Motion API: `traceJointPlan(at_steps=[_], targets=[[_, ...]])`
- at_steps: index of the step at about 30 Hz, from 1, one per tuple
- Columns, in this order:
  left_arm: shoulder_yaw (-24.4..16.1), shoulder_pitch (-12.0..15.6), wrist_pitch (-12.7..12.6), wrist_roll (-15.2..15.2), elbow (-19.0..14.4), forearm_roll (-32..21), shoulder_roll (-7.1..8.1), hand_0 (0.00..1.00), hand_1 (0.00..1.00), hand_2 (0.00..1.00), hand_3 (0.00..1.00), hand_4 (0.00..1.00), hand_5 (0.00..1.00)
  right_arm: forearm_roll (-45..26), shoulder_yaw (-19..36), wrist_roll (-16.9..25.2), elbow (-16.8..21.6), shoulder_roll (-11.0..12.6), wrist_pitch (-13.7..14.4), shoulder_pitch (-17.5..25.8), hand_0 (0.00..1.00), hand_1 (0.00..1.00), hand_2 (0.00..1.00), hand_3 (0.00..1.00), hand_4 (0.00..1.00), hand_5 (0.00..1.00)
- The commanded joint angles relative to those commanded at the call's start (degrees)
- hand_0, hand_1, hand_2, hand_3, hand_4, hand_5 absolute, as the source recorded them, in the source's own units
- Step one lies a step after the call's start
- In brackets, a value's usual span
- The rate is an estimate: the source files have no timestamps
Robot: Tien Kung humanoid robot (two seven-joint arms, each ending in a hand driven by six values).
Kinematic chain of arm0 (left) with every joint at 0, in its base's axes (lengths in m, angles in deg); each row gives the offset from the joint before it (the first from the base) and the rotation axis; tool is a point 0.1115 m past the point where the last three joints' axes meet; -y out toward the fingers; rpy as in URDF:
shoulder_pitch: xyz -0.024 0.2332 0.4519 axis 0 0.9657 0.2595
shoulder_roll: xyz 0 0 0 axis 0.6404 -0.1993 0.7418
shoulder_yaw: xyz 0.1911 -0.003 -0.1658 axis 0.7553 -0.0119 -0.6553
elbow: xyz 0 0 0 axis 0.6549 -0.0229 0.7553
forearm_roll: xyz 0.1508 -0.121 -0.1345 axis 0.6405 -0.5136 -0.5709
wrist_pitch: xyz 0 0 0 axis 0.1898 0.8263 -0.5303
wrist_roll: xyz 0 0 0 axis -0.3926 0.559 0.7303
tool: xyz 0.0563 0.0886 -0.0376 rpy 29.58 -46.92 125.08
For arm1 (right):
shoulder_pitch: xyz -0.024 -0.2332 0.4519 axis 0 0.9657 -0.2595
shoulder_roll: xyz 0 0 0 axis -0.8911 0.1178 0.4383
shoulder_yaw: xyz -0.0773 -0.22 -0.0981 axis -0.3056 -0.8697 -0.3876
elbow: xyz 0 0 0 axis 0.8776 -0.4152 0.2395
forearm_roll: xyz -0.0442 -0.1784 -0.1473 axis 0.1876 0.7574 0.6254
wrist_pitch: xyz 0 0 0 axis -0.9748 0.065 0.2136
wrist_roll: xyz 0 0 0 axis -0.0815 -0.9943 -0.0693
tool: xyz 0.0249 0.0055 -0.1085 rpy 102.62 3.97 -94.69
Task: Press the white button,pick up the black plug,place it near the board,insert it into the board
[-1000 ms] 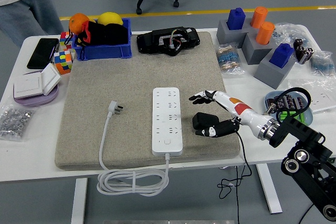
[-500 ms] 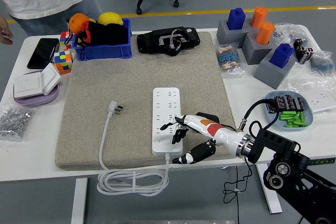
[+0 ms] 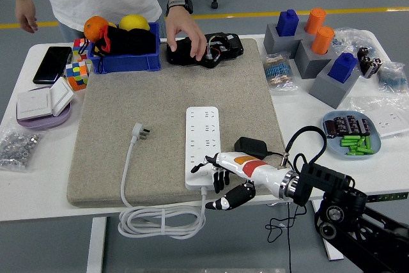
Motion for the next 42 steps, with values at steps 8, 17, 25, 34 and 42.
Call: traceJointPlan(at_steps=[8, 17, 25, 34, 42], targets=[[0.1, -0.2, 0.0, 0.0, 0.0, -0.1, 0.03, 0.477, 0.498, 0.498, 0.587, 0.571, 0.27, 1.6, -1.7, 0.0, -0.7, -0.2, 2.5, -0.9, 0.099, 0.085, 0.172, 0.726, 0.879, 0.198], [-0.2, -0.1, 0.0, 0.1, 0.0, 0.2, 0.06, 0.476, 0.497, 0.498, 0.587, 0.571, 0.27, 3.8, -2.5, -0.3, -1.9, 0.1, 3.4, -1.5, 0.039, 0.036, 0.161, 0.709, 0.867, 0.19], [0.1, -0.3, 0.0, 0.0, 0.0, -0.2, 0.03, 0.476, 0.498, 0.497, 0.587, 0.571, 0.271, 6.4, -3.2, -0.4, -3.3, 0.2, 4.6, -2.1, 0.031, 0.036, 0.158, 0.706, 0.867, 0.19], [0.0, -0.3, 0.1, 0.1, 0.0, -0.1, -0.02, 0.477, 0.498, 0.497, 0.587, 0.571, 0.267, 8.2, -3.8, 0.2, -4.7, 0.5, 6.1, -2.5, 0.022, 0.033, 0.153, 0.689, 0.854, 0.196], [0.2, -0.5, 0.1, 0.0, 0.0, -0.3, -0.05, 0.476, 0.498, 0.497, 0.587, 0.57, 0.266, 8.3, -4.9, 0.6, -5.6, 0.8, 5.8, -2.9, 0.017, 0.032, 0.15, 0.681, 0.85, 0.195]])
